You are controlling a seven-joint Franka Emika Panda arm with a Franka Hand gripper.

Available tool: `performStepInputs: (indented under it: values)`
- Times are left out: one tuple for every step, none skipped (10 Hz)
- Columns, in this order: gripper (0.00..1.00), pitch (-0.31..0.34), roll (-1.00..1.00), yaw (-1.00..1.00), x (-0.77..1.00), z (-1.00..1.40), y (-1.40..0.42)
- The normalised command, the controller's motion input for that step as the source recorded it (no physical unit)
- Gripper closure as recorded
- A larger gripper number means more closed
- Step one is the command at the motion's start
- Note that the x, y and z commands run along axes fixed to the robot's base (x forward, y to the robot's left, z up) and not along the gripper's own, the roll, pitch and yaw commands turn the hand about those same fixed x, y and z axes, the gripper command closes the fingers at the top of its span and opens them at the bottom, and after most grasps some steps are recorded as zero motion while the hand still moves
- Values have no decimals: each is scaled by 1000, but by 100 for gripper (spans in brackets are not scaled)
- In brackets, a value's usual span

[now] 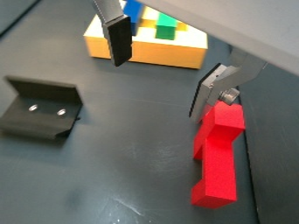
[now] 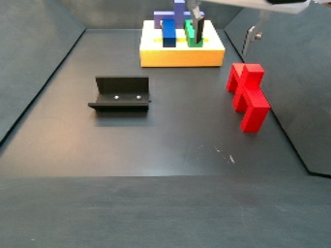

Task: Pick up the red object. Move up. Move to above the board. Insert the red object.
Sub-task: Pick up the red object.

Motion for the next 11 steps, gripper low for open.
performStepInputs:
  values:
    - [0, -56, -34, -737, -169, -174, -40]
    - [0, -73, -3, -714, -263, -146, -40]
    - [0, -74, 0, -706, -311, -134, -31]
    - [0, -60, 0, -709, -263, -143, -26]
    - [0, -50, 0, -706, -277, -146, -29]
    - [0, -33, 0, -706, -211, -160, -26]
    - [0, -43, 0, -703, -249, -149, -40]
    - [0, -24, 0, -706, -166, -180, -34]
    - [0, -53, 0, -720, -266, -171, -63]
    - [0, -33, -3, -737, -203, -191, -46]
    - [0, -63, 0, -731, -289, -169, -69]
